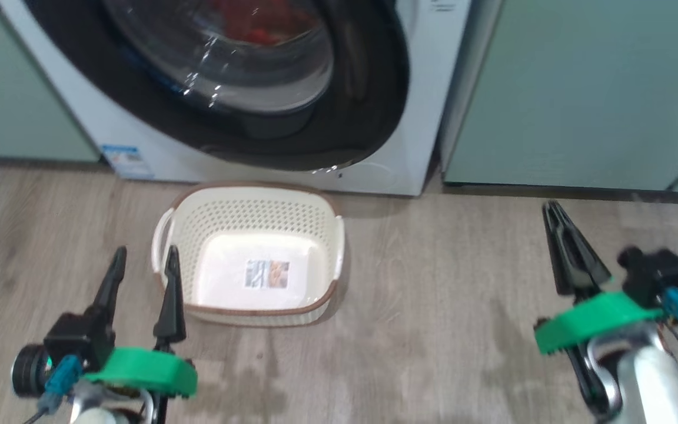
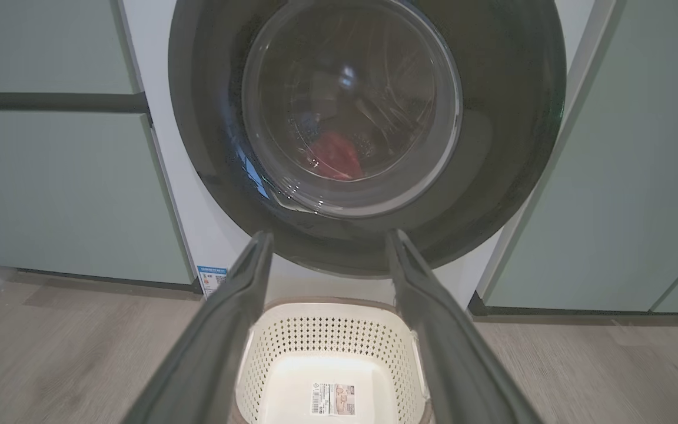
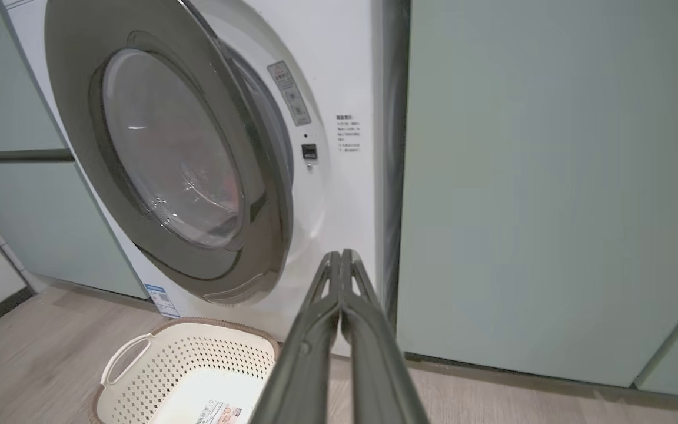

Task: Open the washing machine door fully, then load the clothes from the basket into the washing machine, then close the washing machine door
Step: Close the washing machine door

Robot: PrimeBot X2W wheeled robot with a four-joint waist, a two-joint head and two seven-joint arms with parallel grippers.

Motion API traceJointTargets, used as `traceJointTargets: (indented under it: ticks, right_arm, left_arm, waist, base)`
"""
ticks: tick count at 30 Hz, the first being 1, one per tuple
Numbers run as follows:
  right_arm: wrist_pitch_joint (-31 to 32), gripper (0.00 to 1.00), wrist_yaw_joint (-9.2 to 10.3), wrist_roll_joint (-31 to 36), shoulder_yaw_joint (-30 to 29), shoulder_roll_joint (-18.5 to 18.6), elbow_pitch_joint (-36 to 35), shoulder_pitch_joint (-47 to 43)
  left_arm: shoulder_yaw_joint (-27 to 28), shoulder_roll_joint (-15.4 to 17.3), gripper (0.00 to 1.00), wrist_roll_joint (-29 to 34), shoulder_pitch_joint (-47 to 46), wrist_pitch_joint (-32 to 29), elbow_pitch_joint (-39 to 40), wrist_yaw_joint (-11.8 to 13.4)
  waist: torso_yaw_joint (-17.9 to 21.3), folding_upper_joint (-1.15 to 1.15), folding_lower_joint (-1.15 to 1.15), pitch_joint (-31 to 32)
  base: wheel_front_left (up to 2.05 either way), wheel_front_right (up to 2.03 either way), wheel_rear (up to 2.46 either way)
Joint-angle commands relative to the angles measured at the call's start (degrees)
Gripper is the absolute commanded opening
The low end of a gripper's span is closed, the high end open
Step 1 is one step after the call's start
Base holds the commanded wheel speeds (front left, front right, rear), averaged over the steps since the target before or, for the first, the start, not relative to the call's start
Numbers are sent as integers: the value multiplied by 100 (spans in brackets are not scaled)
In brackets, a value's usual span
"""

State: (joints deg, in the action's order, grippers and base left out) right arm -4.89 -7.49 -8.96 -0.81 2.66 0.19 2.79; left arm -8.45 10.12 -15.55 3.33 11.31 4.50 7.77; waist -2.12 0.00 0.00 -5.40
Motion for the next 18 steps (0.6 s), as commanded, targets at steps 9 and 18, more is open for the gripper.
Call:
traceJointTargets:
  ticks: [9, 18]
  right_arm:
    - [75, 0, 0, 107, 716, 180, 461, 1513]
    - [-22, 0, 0, -27, 1045, 351, 1501, 3088]
  left_arm:
    - [126, -122, 100, -54, -564, 236, 21, -7]
    - [41, -287, 100, -83, -952, 337, -168, -136]
  waist:
    - [-846, 0, 0, -402]
    - [-1367, 0, 0, -782]
  base:
    - [0, 0, 0]
    - [0, 0, 0]
